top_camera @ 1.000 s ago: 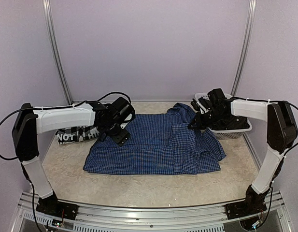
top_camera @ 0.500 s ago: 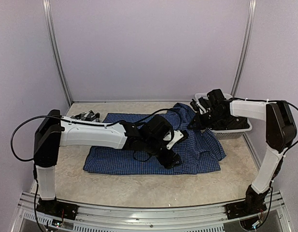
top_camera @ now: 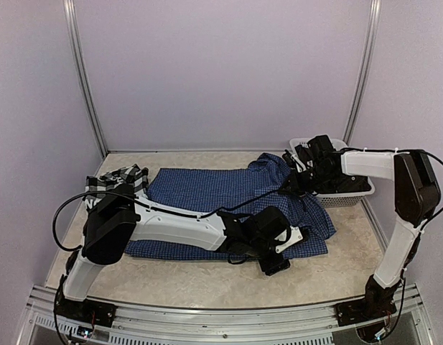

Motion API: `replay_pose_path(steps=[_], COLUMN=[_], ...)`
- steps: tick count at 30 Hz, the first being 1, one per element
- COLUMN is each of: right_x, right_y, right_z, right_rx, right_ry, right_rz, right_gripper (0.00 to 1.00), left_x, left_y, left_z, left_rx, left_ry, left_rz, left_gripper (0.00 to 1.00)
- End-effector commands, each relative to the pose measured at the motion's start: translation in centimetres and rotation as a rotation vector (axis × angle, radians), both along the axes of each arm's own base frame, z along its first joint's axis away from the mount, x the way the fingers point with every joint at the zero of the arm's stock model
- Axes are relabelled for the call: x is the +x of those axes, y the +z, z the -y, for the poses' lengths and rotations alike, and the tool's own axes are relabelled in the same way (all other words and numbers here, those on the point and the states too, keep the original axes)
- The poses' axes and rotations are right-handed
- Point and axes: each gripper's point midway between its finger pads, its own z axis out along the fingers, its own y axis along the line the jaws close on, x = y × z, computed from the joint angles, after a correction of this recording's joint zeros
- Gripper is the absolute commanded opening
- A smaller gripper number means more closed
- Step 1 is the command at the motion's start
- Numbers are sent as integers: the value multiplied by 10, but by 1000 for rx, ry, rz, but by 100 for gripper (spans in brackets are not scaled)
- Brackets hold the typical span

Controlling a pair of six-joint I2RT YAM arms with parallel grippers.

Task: Fold and stack the long sleeve shirts
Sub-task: Pass from the right arm to the left

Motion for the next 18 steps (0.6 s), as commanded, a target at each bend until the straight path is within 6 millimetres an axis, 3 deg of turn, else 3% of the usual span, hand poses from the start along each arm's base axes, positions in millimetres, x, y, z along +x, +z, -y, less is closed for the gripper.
replay_pose_path(steps=[1, 15, 18], right_x=[-2, -4, -5], right_y=[-11, -14, -16], right_z=[4, 3, 3], right_rx=[8, 10, 10], right_ry=[-2, 6, 7], right_rz=[-22, -27, -35], right_gripper=[1, 1, 1], left_x=[25, 25, 22], left_y=[-1, -17, -17], left_z=[3, 5, 5], left_rx=[32, 61, 54], left_ry=[37, 15, 2], left_rz=[155, 183, 156], left_gripper=[69, 28, 24])
